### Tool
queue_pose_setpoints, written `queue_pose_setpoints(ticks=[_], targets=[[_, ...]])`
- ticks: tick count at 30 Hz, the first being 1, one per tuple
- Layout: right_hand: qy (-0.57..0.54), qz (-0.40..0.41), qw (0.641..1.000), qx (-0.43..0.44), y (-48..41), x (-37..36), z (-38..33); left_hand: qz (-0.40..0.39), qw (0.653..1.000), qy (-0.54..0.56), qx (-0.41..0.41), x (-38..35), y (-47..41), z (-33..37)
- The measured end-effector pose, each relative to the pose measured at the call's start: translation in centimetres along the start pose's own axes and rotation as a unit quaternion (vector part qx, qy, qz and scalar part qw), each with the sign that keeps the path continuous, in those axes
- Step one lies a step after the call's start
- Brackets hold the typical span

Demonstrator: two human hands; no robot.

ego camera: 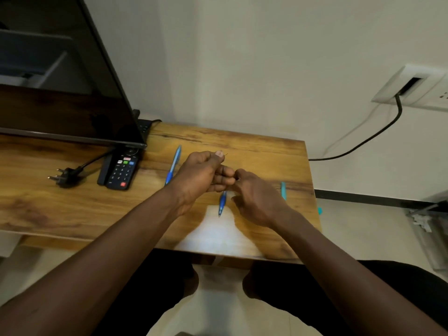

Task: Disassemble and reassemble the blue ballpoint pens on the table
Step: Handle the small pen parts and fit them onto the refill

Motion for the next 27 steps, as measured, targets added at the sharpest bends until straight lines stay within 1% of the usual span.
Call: queue_pose_setpoints(ticks=[4, 7, 15, 24, 27], targets=[[0.03, -0.017, 0.998, 0.046, -0.3, -0.3, -1.1, 0.019, 1.0, 0.011, -0.007, 1.3, 0.4, 0.2], [0.065, -0.023, 0.996, 0.056, -0.7, -0.5, -1.5, 0.028, 1.0, 0.009, -0.008, 2.2, 0.7, 0.4], [0.119, -0.006, 0.99, 0.078, -0.4, -0.1, -1.6, 0.039, 0.999, 0.011, -0.011, 2.9, 0.6, 0.9], [0.151, 0.035, 0.981, 0.116, -0.8, -0.6, -1.6, 0.052, 0.999, 0.014, -0.006, 3.0, 0.5, 1.0], [0.12, 0.078, 0.984, 0.102, -0.6, 0.9, -1.1, 0.054, 0.998, 0.018, -0.007, 3.0, 0.6, 1.3]])
Point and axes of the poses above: each hand's wrist, its own y-axis away from the middle knuckle, its own x-axis out of the back of the hand, z = x × y, the point moved 7 cm from there along -y, towards the middle knuckle, and after that the axes turned 14 degrees about -z, right-handed, at the moved point
